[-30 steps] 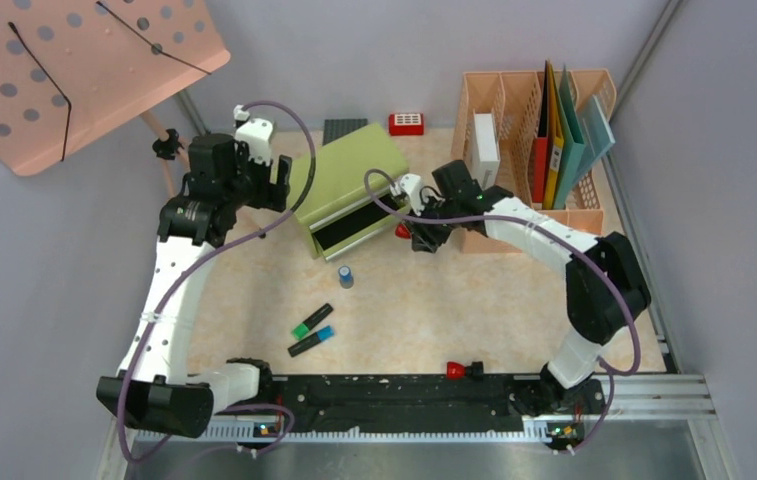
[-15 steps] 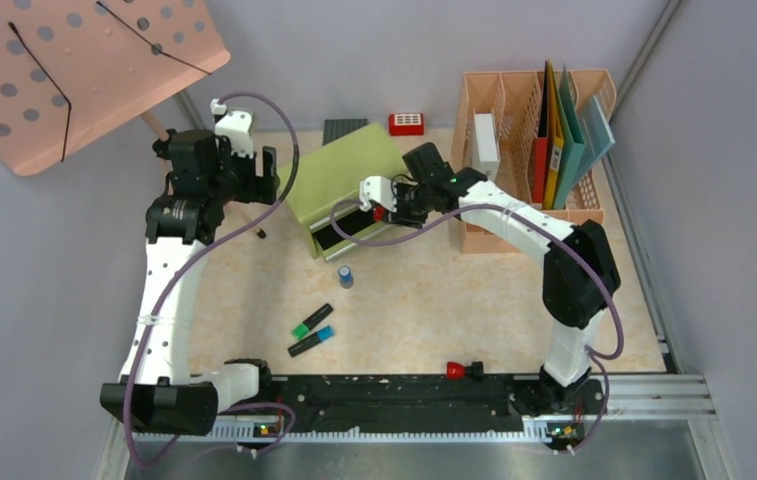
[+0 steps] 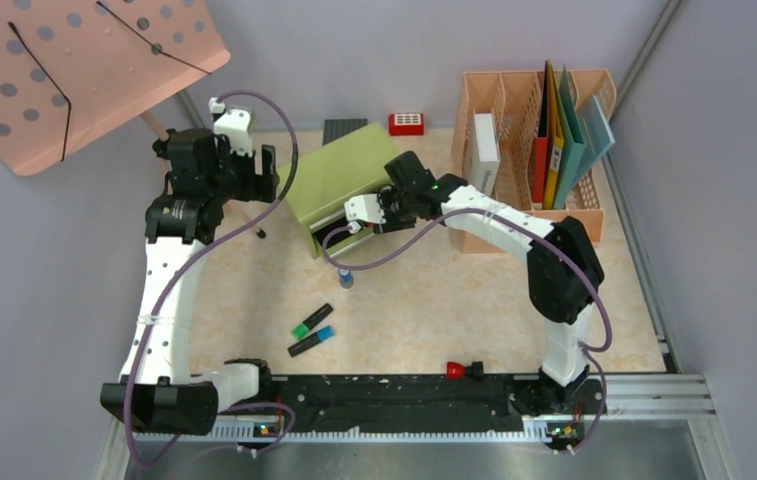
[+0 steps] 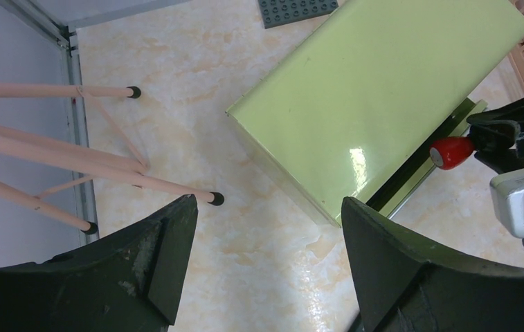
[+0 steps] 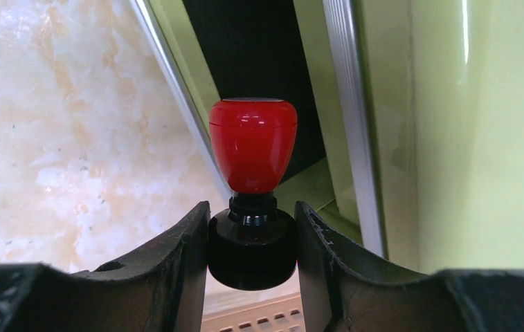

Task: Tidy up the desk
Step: Place the stationery in the storage box.

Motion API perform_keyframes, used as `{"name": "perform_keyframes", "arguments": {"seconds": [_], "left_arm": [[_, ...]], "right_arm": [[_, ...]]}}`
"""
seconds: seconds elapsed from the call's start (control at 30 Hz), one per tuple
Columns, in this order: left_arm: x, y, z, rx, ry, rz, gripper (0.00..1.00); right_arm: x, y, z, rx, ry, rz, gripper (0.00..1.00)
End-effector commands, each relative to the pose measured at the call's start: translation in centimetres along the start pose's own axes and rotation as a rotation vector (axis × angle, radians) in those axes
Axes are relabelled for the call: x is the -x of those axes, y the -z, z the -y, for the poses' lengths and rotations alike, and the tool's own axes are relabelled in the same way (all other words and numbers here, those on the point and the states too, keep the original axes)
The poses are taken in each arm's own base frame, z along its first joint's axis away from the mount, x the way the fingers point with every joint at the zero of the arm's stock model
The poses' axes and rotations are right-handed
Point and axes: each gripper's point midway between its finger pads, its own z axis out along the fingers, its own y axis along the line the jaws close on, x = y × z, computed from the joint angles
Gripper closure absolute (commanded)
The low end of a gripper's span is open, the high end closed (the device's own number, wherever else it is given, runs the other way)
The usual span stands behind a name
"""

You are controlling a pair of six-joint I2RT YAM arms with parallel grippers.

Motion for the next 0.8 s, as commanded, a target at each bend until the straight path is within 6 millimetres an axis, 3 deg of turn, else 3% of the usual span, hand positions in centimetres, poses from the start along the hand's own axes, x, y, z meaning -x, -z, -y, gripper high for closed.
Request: {"name": "perform_keyframes", "arguments": {"seconds": [0.0,0.57,0.77], "left_arm": [[1.6,0.0,-0.1,-0.004,-0.015,0.059,0.18],[1.5,0.3,-0.3,0.005,-0.025,0.058,0.18],[1.5,0.4,-0.4,0.009,-0.028,0.061,0.18]], "right_arm": [[3.0,0.4,3.7,-0.099,0.123,0.033,0.89],[4.1,-1.6,4.3,-0.089,0.216,-0.002,0.81],[4.0,-2.1,4.6,-0.103,0.225,-0.018,0.69]]}}
